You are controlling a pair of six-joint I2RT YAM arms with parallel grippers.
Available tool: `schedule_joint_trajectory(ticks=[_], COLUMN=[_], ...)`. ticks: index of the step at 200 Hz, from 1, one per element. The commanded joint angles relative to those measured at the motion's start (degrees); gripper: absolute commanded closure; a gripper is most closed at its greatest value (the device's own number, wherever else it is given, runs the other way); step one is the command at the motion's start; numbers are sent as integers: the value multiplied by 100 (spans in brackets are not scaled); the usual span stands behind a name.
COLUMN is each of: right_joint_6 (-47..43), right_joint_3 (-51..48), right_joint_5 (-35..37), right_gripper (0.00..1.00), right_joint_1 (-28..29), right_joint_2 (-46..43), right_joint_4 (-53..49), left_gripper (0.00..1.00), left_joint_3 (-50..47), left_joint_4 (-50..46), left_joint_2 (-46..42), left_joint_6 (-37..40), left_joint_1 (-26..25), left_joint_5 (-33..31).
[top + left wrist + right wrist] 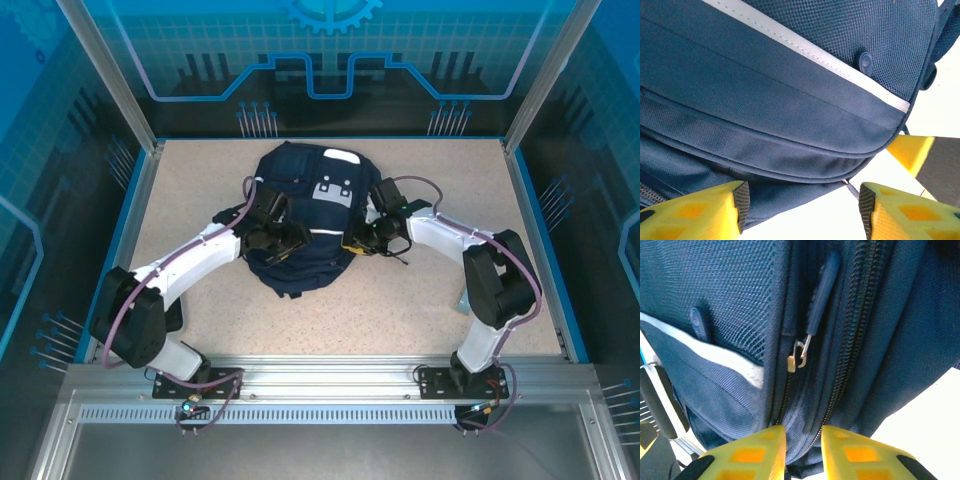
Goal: Pack the student bag
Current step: Unzip the student bag at the top-center of the table.
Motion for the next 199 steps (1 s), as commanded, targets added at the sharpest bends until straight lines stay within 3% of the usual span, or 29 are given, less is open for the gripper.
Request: schedule_joint_trajectory(ticks=[1, 51, 86, 111, 172, 199], right_joint_6=[153, 249, 387, 344, 250, 435], right_joint_3=[45, -3, -162, -207, -215, -32], right_joint_5=[-90, -459, -784, -742, 232, 117], right_gripper=[73, 74, 86, 87, 60, 57], right_joint_1=[24, 32, 58, 93, 155, 214], right_joint_2=[150, 328, 269, 78, -453, -186], right_joint_4=[93, 634, 1275, 1338, 800, 773], left_gripper=[39, 42, 44, 44, 46, 45], left_joint_3=[-82, -270, -335, -326, -387, -401], left_joint_4=[46, 340, 586, 617, 286, 301], left_joint_2=[-147, -138, -72, 23, -115, -126], left_joint_6=[-180, -497, -785, -886, -864, -865], left_joint_1=[-112, -338, -620, -799, -815, -813], left_joint_5=[189, 447, 619, 510, -256, -242])
